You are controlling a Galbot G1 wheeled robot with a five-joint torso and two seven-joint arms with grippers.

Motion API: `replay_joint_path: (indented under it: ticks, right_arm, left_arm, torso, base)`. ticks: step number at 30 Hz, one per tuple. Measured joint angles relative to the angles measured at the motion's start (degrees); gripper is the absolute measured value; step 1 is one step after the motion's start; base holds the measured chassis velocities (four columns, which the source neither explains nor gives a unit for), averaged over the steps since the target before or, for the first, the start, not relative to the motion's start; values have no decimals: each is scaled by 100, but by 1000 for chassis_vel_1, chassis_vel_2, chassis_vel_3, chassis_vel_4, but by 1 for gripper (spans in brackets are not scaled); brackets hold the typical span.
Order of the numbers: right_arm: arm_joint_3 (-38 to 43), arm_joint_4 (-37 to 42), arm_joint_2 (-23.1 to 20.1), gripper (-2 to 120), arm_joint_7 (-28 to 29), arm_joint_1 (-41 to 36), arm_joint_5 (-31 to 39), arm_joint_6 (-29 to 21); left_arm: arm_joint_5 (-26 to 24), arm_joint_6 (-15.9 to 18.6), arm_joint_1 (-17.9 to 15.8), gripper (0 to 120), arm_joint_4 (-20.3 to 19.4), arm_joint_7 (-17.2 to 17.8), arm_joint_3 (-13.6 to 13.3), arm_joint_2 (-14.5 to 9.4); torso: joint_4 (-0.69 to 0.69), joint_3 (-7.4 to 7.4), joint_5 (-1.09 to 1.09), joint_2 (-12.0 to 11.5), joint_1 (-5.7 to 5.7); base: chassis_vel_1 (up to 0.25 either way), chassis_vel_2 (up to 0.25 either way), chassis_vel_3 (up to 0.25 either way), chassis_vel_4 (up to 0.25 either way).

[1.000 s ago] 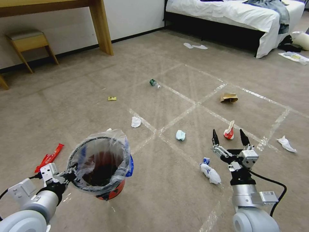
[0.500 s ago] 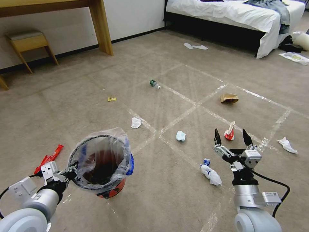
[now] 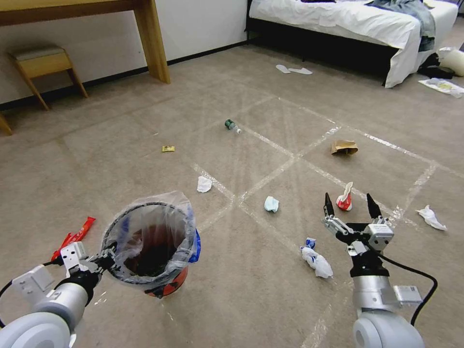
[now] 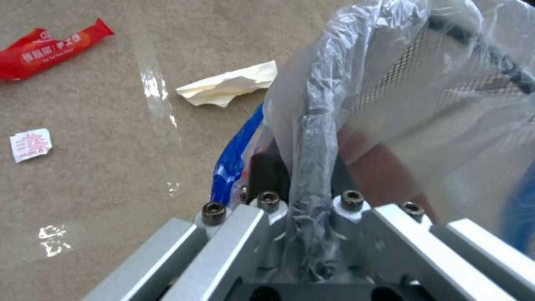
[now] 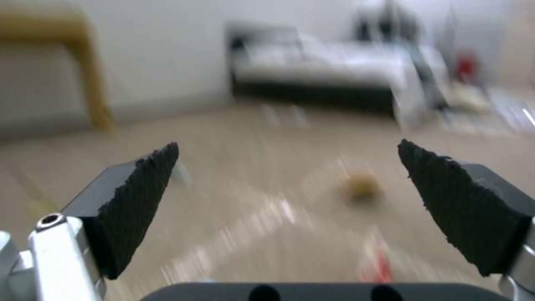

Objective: Pick up the trash bin and place the garbage on the floor into it.

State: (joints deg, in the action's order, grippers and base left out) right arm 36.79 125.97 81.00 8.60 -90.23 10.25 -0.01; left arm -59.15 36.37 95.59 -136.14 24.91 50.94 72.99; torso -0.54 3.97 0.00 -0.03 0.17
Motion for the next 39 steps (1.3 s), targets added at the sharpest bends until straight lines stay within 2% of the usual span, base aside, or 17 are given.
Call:
replay_joint_path:
  ticks: [1, 2, 4, 5, 6, 7, 11, 13, 14, 16, 24, 29, 36, 39]
  right_arm:
    - [2, -23, -88, 100, 382, 52, 87, -639]
    - [2, -23, -88, 100, 382, 52, 87, -639]
    - [-38, -323, -357, 100, 1180, 275, 369, -2302]
    - [-38, -323, -357, 100, 1180, 275, 369, -2302]
    - [-104, -677, -466, 100, 1334, 434, 451, -2692]
    - [-164, -976, -523, 100, 1364, 541, 452, -2838]
    - [-308, -1525, -614, 100, 1373, 767, 595, -3190]
    - [-389, -1849, -674, 100, 1258, 967, 838, -3611]
    - [-389, -1849, -674, 100, 1258, 967, 838, -3611]
    - [-525, -2370, -750, 100, 1043, 1305, 782, -3910]
    - [-825, -3397, -860, 100, 758, 1864, 714, -4005]
    - [-1064, -4348, -873, 100, 521, 2404, 584, -3642]
    - [-1200, -4916, -793, 100, 313, 2773, 414, -3320]
    - [-1218, -5020, -761, 96, 305, 2802, 364, -3294]
  left_arm:
    - [10, -5, 1, 2, 10, -4, -6, 1]
    - [10, -5, 1, 2, 10, -4, -6, 1]
    - [28, -21, -16, 2, 29, -10, -11, 0]
    - [28, -21, -16, 2, 29, -10, -11, 0]
    - [35, -27, -26, 2, 35, -11, -18, 10]
    - [41, -29, -27, 2, 36, -12, -24, 23]
    - [63, -37, -27, 2, 38, -23, -33, 48]
    - [78, -44, -26, 2, 52, -34, -35, 63]
    - [78, -44, -26, 2, 52, -34, -35, 63]
    - [121, -65, -16, 2, 79, -47, -37, 88]
    - [166, -101, -9, 2, 111, -72, -41, 131]
    - [176, -120, -30, 2, 172, -76, -41, 131]
    - [182, -134, -47, 2, 221, -80, -39, 136]
    - [180, -138, -59, 2, 229, -80, -33, 136]
  torso:
    - [-3, 0, 2, 0, 0]
    - [-3, 0, 2, 0, 0]
    - [-1, 0, 0, 0, 0]
    - [-1, 0, 0, 0, 0]
    - [-2, 0, 0, 0, 0]
    - [-1, 0, 0, 0, 0]
    - [0, 0, 4, 0, 0]
    - [-1, 0, 1, 0, 0]
    - [-1, 0, 1, 0, 0]
    - [0, 1, 1, 0, 0]
    - [-1, 0, 1, 0, 0]
    - [-1, 0, 0, 0, 1]
    - [0, 1, 0, 0, 1]
    - [-1, 0, 0, 0, 1]
  base:
    - [0, 0, 0, 0]
    - [0, 0, 0, 0]
    - [0, 0, 0, 0]
    - [0, 0, 0, 0]
    - [0, 0, 0, 0]
    - [0, 0, 0, 0]
    - [0, 0, 0, 0]
    - [0, 0, 0, 0]
    - [0, 0, 0, 0]
    - [0, 0, 0, 0]
    - [0, 0, 0, 0]
    - [0, 0, 0, 0]
    - [0, 0, 0, 0]
    - [0, 0, 0, 0]
